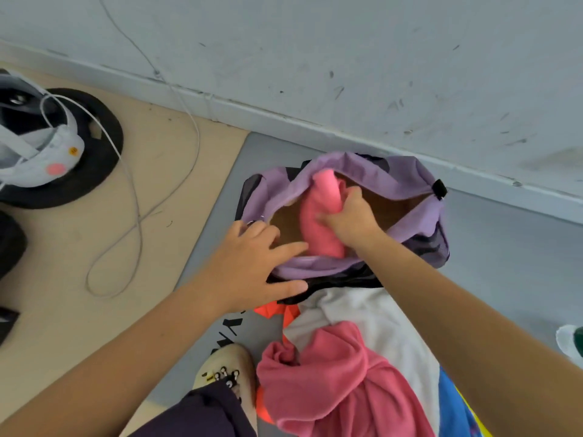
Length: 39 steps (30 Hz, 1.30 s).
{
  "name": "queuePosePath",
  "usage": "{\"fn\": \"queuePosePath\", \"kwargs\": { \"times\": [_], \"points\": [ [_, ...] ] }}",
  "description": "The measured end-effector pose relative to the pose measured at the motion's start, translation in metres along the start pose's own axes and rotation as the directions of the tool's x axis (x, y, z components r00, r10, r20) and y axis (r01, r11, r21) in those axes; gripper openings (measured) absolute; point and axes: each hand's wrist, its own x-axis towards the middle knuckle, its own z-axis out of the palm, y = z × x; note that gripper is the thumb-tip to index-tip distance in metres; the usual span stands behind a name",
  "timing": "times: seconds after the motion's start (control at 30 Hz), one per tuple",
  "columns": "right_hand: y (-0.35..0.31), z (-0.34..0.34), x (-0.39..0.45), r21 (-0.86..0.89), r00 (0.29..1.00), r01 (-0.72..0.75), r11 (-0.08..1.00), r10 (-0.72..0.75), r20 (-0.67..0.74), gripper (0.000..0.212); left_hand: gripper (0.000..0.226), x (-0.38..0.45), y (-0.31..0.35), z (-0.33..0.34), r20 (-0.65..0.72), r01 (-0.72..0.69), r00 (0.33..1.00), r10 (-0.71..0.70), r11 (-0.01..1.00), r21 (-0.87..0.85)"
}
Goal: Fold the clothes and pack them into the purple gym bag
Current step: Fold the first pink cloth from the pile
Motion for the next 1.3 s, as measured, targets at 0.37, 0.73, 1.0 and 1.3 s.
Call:
{"fn": "queuePosePath", "kwargs": {
  "times": [0.37,0.73,1.0,1.3],
  "points": [
    [0.026,0.026,0.004,0.421,0.929,-0.275,0.864,0.126,0.348,0.059,0.092,0.000,-0.007,0.036,0.181,0.159,0.969,-0.167,0.986,0.057],
    [0.047,0.061,0.022,0.353,0.783,-0.575,0.738,0.370,0.500,0.043,0.084,-0.014,-0.016,0.034,0.029,0.179,0.983,-0.179,0.984,0.009],
    [0.032,0.056,0.011,0.054,0.912,-0.174,0.983,0.141,0.385,0.048,0.094,0.012,-0.031,0.025,-0.021,0.232,0.972,-0.234,0.970,-0.066],
    [0.034,0.063,0.021,0.440,0.850,-0.346,0.829,0.078,0.522,0.043,0.079,0.017,-0.042,0.031,-0.071,0.221,0.969,-0.236,0.960,-0.174]
  ]
}}
